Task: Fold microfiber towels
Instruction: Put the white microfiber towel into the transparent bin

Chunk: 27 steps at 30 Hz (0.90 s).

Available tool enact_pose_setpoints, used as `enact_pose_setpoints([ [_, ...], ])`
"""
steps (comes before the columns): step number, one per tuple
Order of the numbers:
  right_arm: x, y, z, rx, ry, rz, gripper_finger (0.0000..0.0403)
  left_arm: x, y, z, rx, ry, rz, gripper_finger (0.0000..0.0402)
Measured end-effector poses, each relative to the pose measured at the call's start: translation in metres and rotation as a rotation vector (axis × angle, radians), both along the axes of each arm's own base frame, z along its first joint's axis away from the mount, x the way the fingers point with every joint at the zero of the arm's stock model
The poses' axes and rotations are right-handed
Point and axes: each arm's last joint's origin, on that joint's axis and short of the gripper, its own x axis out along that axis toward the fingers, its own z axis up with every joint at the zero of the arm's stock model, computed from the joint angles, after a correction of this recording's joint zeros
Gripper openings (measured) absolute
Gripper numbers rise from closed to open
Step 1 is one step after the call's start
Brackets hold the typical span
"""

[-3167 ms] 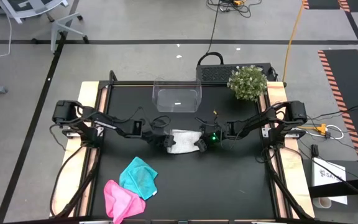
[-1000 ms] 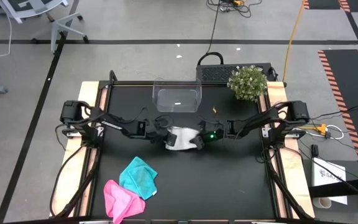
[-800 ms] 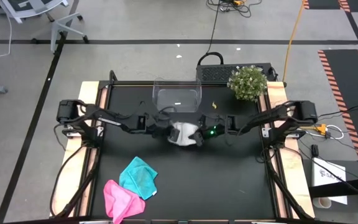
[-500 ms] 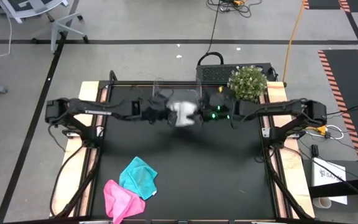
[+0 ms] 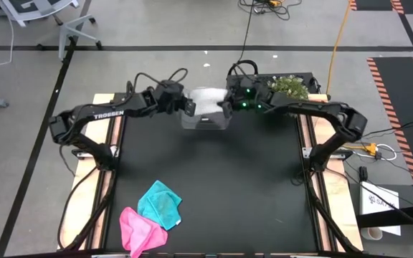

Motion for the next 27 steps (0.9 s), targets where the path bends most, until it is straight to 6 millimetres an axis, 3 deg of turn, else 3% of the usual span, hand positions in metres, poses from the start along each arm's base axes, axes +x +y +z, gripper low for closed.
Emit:
enact_pose_setpoints([
  [4,0.007,-0.013,-0.022,0.027,0.015,-0.002,0.0014,0.000,0.016,-0.010,-0.009,0.013,0.024,0.0010],
  [9,0.018,-0.023,-0.045,0.059,0.006,-0.003,0.0014,0.008,0.028,-0.040,-0.082,0.076,0.006,0.0008],
  [16,0.015,-0.031,-0.055,0.075,0.033,-0.021,0.0014,0.021,0.037,-0.080,-0.152,0.139,-0.015,0.0021],
  [23,0.010,-0.031,-0.061,0.089,0.109,-0.016,0.0014,0.025,0.040,-0.087,-0.158,0.119,-0.035,0.0007],
  [27,0.008,-0.030,-0.063,0.080,0.146,-0.021,0.0020,0.025,0.042,-0.086,-0.149,0.106,-0.030,0.0019],
])
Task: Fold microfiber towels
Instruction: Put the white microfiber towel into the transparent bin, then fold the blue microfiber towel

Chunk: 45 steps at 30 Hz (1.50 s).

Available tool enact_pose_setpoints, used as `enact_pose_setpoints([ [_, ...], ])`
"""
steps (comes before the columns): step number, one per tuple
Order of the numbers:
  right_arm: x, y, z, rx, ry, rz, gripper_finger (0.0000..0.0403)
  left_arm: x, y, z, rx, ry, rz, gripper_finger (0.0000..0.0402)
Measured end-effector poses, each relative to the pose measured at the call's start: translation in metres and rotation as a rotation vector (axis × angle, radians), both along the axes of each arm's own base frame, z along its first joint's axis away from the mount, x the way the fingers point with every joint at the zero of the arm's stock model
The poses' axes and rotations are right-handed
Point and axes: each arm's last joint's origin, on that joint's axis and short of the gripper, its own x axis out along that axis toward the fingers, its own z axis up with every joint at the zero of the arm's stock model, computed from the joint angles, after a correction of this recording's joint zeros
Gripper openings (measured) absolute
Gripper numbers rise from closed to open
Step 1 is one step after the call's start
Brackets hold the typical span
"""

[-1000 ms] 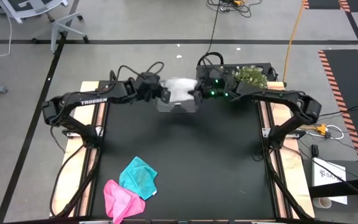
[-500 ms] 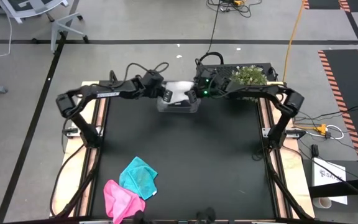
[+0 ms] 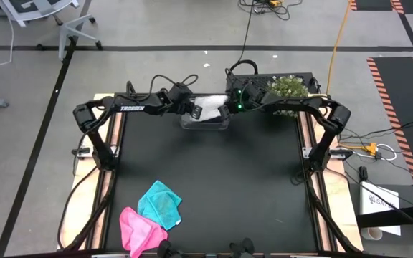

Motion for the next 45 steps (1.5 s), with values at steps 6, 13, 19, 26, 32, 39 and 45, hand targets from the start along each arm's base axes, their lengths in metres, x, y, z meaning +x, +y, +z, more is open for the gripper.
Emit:
enact_pose_setpoints([
  [6,0.000,0.000,0.000,0.002,0.005,-0.002,0.0032,-0.001,0.000,-0.001,-0.009,0.016,-0.003,0.0024],
  [13,-0.001,0.001,-0.001,0.014,0.015,0.000,0.0048,-0.001,0.000,-0.001,-0.011,0.016,-0.002,0.0023],
  [19,-0.001,0.003,-0.001,0.032,0.012,0.031,0.0092,-0.002,0.000,-0.002,-0.013,0.019,-0.001,0.0077],
  [26,-0.001,0.004,0.000,0.032,0.009,0.035,0.0137,-0.001,0.000,-0.001,-0.007,0.012,-0.004,0.0126],
  [32,-0.008,0.006,0.016,-0.005,-0.010,0.050,0.0153,-0.006,-0.003,0.017,0.037,-0.012,-0.021,0.0151],
  [39,-0.015,0.032,0.068,-0.007,-0.194,0.188,0.0154,-0.024,-0.035,0.066,0.052,-0.045,-0.136,0.0159],
  [45,-0.012,0.076,0.100,-0.070,-0.274,0.323,0.0144,-0.050,-0.105,0.101,0.095,0.104,-0.158,0.0159],
])
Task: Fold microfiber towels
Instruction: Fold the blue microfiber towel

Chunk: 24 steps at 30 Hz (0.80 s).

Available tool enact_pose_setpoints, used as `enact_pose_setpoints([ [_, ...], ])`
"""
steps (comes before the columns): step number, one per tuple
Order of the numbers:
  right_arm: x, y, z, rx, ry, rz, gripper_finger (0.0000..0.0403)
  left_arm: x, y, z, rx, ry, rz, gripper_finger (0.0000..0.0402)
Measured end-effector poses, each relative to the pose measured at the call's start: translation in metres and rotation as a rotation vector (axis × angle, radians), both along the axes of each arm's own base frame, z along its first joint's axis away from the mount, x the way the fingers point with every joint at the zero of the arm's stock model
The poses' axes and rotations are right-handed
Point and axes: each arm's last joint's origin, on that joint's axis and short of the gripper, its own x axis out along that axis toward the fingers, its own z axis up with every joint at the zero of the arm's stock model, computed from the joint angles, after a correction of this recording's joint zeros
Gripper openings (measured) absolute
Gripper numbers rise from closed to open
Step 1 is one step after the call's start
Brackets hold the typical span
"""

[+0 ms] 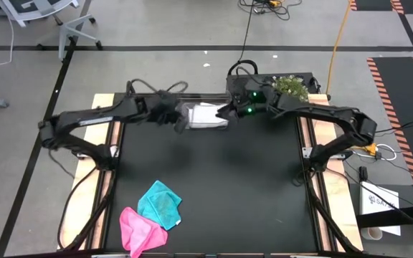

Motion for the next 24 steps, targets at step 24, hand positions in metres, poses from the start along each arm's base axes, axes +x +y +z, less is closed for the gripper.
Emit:
enact_pose_setpoints([
  [24,0.014,0.080,-0.031,0.022,0.184,0.239,0.0141,-0.040,-0.165,-0.059,-0.163,0.291,0.254,0.0159],
])
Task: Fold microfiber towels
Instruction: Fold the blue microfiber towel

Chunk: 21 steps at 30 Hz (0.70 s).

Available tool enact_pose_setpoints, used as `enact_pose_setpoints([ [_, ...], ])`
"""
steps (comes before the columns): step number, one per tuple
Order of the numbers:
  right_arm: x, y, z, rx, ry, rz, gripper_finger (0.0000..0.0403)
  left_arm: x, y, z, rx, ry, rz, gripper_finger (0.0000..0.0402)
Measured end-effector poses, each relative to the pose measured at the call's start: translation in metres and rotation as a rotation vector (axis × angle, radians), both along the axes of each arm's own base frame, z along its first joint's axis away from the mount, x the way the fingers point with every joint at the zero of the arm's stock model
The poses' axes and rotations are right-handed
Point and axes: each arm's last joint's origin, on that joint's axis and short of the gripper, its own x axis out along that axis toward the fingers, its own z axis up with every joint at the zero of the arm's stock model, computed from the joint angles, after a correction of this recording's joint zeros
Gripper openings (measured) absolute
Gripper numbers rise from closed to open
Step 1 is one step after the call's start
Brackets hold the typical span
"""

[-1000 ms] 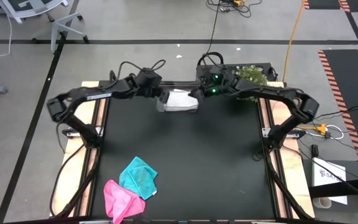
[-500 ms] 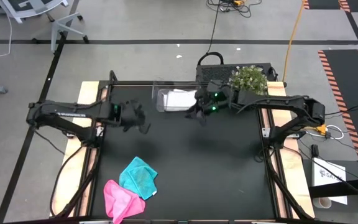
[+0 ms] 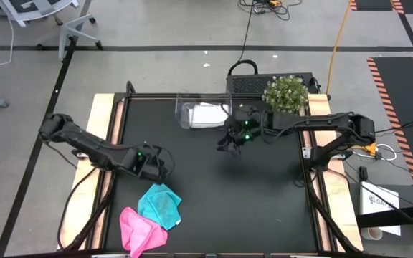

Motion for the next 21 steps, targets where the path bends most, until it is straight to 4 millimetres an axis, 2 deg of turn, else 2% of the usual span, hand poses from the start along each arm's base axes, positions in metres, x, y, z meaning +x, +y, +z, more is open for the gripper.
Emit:
enact_pose_setpoints([
  [5,0.001,0.021,-0.004,-0.021,0.020,0.034,0.0141,-0.006,-0.018,-0.002,-0.131,0.066,-0.124,0.0159],
  [9,0.002,0.023,-0.004,-0.024,0.020,0.028,0.0141,-0.012,-0.032,-0.003,-0.337,0.153,-0.187,0.0159],
  [11,0.002,0.023,-0.004,-0.029,0.023,0.010,0.0141,-0.016,-0.039,-0.003,-0.379,0.179,-0.231,0.0159],
  [17,0.002,0.022,-0.004,-0.029,0.023,0.010,0.0141,-0.024,-0.053,-0.003,-0.309,0.197,-0.388,0.0159],
  [21,0.002,0.022,-0.004,-0.029,0.023,0.010,0.0141,-0.026,-0.056,-0.016,-0.274,0.247,-0.423,0.0159],
])
